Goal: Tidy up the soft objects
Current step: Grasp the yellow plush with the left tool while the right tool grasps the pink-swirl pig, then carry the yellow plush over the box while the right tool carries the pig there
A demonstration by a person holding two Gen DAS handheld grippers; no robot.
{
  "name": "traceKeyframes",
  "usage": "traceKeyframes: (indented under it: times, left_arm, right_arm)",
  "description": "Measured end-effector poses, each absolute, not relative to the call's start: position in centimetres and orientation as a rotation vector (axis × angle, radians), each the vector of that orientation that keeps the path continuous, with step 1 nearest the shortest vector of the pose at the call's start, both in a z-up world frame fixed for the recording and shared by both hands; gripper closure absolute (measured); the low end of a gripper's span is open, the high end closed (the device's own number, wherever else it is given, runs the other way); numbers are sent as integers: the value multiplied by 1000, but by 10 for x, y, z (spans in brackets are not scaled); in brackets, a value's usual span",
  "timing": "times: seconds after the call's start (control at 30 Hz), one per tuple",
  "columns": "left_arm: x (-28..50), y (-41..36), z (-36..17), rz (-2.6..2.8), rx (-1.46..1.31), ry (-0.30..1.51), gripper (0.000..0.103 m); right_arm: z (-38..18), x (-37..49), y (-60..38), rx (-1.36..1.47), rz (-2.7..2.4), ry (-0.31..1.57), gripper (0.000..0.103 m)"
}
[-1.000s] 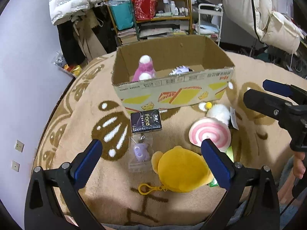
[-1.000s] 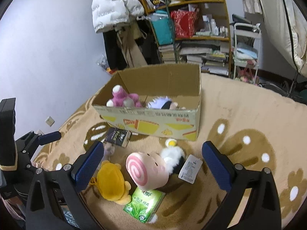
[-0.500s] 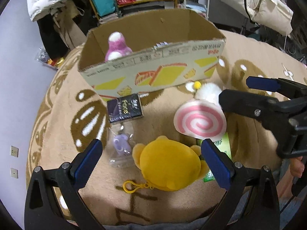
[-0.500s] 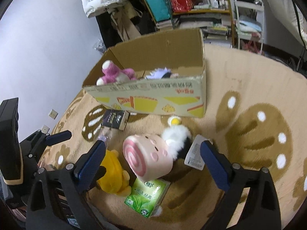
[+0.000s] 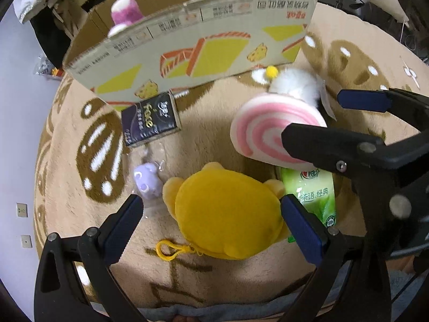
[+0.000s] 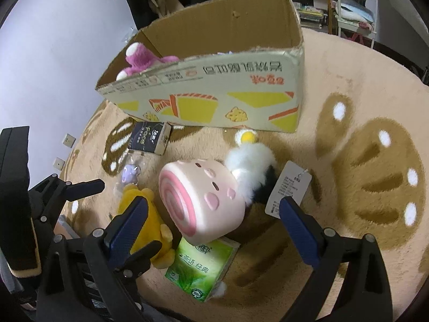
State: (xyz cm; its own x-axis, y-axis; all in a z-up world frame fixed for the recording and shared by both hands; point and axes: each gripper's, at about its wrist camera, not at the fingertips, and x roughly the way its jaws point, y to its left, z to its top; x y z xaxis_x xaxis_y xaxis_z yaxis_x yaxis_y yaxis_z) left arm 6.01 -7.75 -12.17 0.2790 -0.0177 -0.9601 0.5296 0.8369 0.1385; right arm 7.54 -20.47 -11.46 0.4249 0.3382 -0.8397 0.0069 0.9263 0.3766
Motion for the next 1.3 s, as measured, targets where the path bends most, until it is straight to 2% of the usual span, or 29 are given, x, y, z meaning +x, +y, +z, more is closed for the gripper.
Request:
traceKeyframes:
  times: [0.13, 0.2, 0.33, 0.4, 0.47, 0.7, 0.8, 1.0, 1.3]
  left_arm:
    - [64, -76, -129, -392, 462, 1281, 1]
    - [66, -75, -134, -402, 449, 1306, 5]
    - [71, -74, -142, -431, 399, 1358, 13]
    - [72, -75, -144, -446, 381, 1371, 20]
    - [72, -76, -146, -446, 378, 1371, 22]
    - [67, -79, -143, -442, 380, 1340, 30]
    - [65, -76, -133, -430, 392, 1309, 32]
    - [59, -68, -111, -396, 372, 1208, 32]
    - [42, -53, -66, -349, 308, 991, 32]
  right_arm:
    - [-120, 76, -203, 353, 220, 1142, 9]
    - [-122, 77, -201, 350, 230, 1155, 19]
    - [-128, 79, -194, 336, 252, 1191, 32]
    - [-130, 80, -191, 325, 255, 1197, 41]
    - [-130, 79, -191, 324, 259, 1196, 44]
    - [-127, 80, -189, 301, 272, 1187, 69]
    - [-123, 77, -190, 291, 275, 1176, 76]
    - [-110, 70, -196, 294, 273, 1136, 80]
    - [-78, 51, -210, 319, 243, 1018, 81]
